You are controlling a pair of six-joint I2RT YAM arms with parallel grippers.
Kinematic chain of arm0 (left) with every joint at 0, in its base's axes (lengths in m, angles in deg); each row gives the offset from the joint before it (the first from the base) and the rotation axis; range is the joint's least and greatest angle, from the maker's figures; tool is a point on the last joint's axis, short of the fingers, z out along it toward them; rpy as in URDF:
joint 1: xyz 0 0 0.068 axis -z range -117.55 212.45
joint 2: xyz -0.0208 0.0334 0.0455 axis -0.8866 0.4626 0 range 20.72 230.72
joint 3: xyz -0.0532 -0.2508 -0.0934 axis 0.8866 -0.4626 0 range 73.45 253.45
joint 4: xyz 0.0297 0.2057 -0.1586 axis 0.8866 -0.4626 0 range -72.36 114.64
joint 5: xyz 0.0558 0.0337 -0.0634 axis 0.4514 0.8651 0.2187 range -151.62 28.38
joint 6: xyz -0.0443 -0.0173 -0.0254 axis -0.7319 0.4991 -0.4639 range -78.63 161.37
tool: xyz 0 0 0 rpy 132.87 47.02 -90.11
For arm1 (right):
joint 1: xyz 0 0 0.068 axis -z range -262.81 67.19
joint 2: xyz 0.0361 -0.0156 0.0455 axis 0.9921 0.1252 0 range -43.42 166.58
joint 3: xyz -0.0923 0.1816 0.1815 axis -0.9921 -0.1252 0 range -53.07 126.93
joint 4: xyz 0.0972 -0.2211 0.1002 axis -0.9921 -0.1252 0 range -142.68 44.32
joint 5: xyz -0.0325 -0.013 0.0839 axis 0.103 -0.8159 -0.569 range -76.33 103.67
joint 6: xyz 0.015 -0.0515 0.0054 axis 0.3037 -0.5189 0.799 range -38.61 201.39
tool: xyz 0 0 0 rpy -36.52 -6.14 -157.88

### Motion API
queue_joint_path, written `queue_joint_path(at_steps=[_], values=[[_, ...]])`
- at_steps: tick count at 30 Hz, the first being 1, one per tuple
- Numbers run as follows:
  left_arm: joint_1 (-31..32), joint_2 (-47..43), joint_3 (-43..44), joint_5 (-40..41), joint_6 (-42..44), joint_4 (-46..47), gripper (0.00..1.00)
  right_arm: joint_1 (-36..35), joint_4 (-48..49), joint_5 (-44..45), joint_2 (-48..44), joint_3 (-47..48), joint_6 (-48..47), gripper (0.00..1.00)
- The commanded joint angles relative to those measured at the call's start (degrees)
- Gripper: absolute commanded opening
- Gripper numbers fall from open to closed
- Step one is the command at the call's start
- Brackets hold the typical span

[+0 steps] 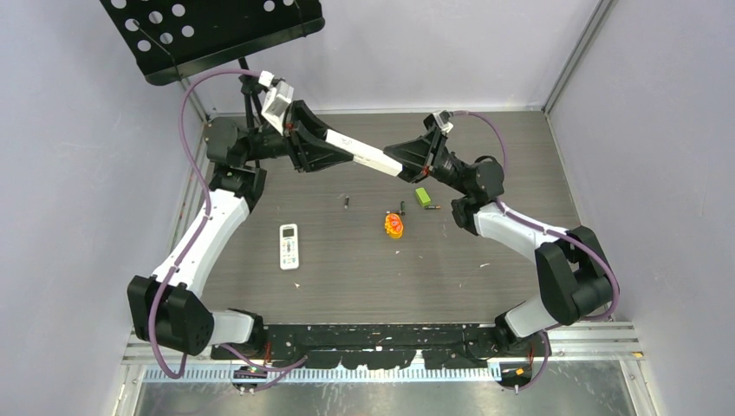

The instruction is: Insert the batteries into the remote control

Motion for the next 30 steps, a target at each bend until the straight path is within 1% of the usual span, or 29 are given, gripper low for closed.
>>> queue_joint_path(at_steps=[1,2,4,7,8,10,12,19,23,26,30], values=[[-2.7,-0.8,3.1,7.2,0.4,-0.4,0.00,2.5,6.3,-3.8,-2.9,-1.4,-2.6,0.25],[-2.9,-0.7,2.9,7.0,0.3,-0.3,0.00,2.6,6.3,-3.9,-2.7,-1.2,-2.6,0.28],[-2.9,-0.5,2.5,6.3,0.3,-0.2,0.00,2.6,6.3,-4.1,-2.5,-0.9,-2.4,0.40],[-2.9,-0.1,1.9,4.8,0.2,0.5,0.00,2.6,6.8,-3.7,-2.3,-0.5,-2.3,0.65],[-2.9,0.0,1.6,4.3,-0.2,1.1,0.00,2.6,7.0,-3.5,-2.3,-0.3,-2.4,0.70],[-2.9,0.4,1.1,2.7,-0.9,2.4,0.00,2.6,7.2,-3.4,-2.2,0.5,-2.4,0.77],[-2.9,0.9,0.5,1.1,-2.0,4.2,0.00,2.4,7.2,-3.7,-1.7,1.6,-2.1,0.80],[-2.8,4.0,-0.1,-1.7,-12.5,17.8,0.00,-1.1,6.3,-4.8,2.4,6.9,-0.9,0.82],[-2.8,5.4,0.0,-2.6,-16.1,22.3,0.00,-3.2,4.4,-4.9,4.1,9.7,-1.3,0.76],[-2.8,5.6,0.1,-2.7,-16.7,23.0,0.00,-3.9,2.4,-4.4,4.7,10.7,-2.0,0.64],[-2.8,5.1,-0.2,-3.0,-16.8,23.7,0.00,-3.9,1.9,-3.2,5.3,10.0,-1.7,0.45]])
